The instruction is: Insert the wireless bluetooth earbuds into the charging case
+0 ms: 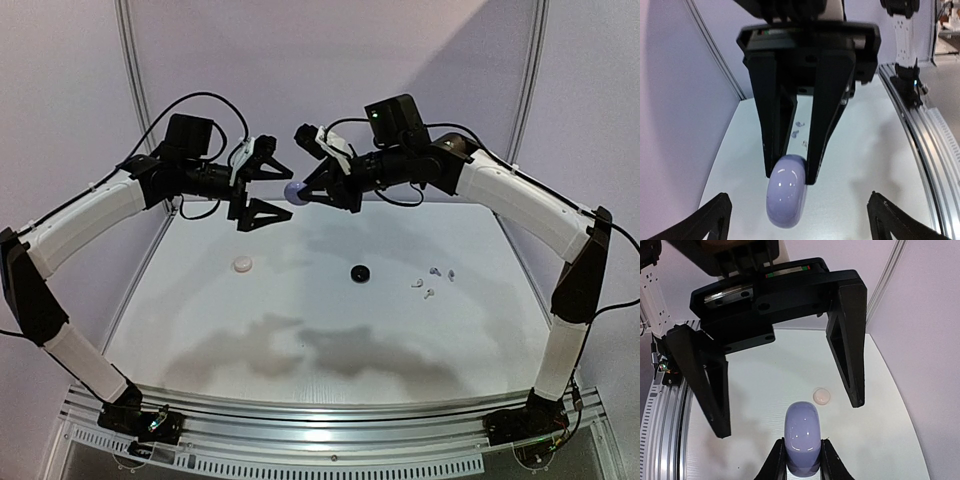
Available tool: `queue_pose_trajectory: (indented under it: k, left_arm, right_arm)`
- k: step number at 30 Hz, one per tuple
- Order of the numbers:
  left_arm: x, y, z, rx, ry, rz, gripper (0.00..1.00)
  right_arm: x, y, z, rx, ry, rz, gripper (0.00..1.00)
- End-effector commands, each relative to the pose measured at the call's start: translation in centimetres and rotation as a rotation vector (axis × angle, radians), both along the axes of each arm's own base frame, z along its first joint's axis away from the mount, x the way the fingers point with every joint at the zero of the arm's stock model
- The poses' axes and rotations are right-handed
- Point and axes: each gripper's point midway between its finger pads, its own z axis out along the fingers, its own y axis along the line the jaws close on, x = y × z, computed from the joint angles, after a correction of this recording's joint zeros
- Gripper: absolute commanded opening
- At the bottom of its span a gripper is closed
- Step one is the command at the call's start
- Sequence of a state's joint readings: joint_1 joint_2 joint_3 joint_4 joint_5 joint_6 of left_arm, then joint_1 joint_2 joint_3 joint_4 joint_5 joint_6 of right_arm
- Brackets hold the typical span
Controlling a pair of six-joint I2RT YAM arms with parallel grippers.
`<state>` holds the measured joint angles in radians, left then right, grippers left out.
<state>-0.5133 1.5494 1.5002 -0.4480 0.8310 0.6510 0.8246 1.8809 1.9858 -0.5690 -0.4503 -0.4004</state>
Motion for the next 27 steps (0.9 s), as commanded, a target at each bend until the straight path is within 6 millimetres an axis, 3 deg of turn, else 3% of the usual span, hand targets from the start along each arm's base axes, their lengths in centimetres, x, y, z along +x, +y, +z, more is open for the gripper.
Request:
queue_pose_trajectory:
  k: [1,6,11,16,24,27]
  left_arm:
    - [-0.5,1.9,2.9,-0.158,0.076,0.018,0.99]
    - [-3.1,3.4,4.9,-0.375,0.025,-0.035,0.99]
    - [-3.1,2.8,5.9,-0.470,0.140,-0.057,0.82]
    - [-3.8,2.2,6.6,-0.515,0.140,-0.070,0.53]
    - [-4.1,1.8,6.9,-0.511,0.135,-0.097,0.38]
    - [-4.2,1.5,7.2,-0.511,0.131,-0.111,0.27]
  right_arm:
    - [0.3,0.1,2.8,0.104,-0.013,-0.030,0.00]
    - [-2.1,0.5,6.8,0.325,-0.020,0.072,0.00]
    - [-3.5,1.3,8.8,0.479,0.027,0.161,0.00]
    - [-3.8,2.3,8.4,0.481,0.057,0.184,0.00]
    - [-3.6,2.5,8.3,0.500,0.089,0.180,0.00]
    - [-3.7,2.6,8.3,0.499,0.088,0.183,0.00]
